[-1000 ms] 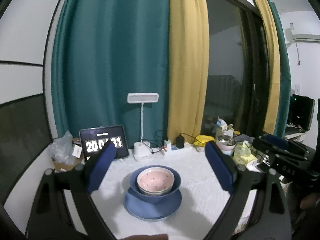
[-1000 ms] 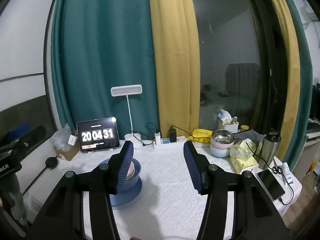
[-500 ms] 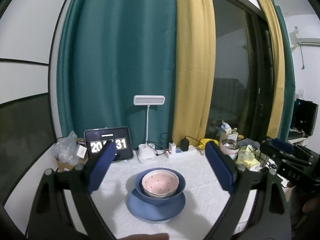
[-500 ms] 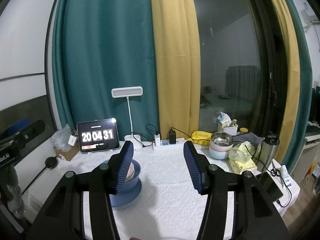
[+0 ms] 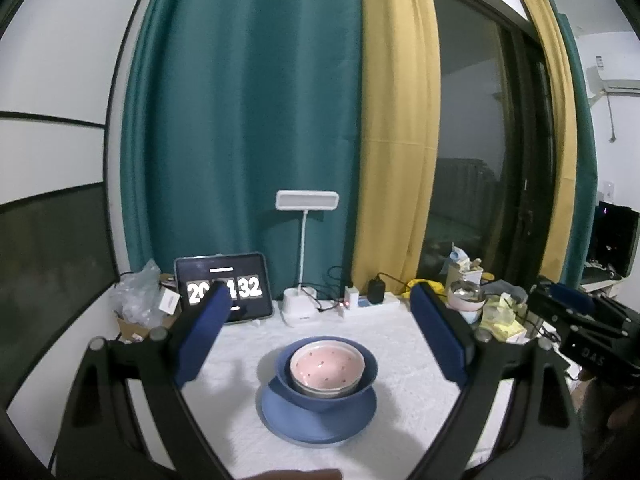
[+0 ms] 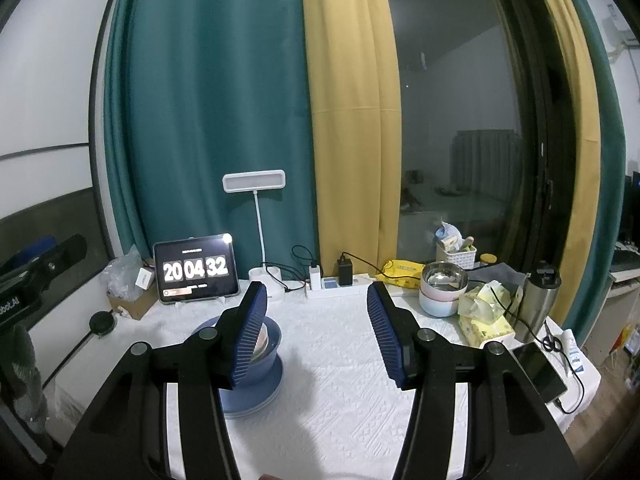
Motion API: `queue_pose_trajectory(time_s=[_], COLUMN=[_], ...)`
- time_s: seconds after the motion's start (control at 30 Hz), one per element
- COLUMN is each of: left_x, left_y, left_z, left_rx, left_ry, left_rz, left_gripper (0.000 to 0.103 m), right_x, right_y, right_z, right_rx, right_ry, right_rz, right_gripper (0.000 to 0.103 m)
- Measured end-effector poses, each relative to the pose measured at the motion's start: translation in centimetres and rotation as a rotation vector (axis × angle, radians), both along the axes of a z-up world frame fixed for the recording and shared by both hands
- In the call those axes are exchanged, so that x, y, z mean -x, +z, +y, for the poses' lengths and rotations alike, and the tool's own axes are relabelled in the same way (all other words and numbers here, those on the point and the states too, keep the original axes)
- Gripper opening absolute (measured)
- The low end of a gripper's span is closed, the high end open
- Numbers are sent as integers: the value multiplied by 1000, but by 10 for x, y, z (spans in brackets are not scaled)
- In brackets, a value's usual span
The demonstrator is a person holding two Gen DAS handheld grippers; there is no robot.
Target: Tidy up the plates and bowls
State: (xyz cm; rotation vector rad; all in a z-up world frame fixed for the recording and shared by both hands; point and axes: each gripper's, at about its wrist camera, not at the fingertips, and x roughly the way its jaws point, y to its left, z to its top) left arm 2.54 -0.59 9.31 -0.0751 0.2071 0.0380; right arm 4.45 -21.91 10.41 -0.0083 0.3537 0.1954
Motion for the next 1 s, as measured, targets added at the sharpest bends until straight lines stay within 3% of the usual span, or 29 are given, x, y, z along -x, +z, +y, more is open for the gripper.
queue_pose_trajectory(time_s=[1.0], left_x=[0], left_y=[-3], left_z=[-1], left_rx=[-15], left_ry=[8], left_rz=[-3], left_gripper=[92], right_x=[1], right_y=[-6], right_z=[0], right_rx=[-9], right_ry=[-9], right_rz=[14], right_gripper=[55])
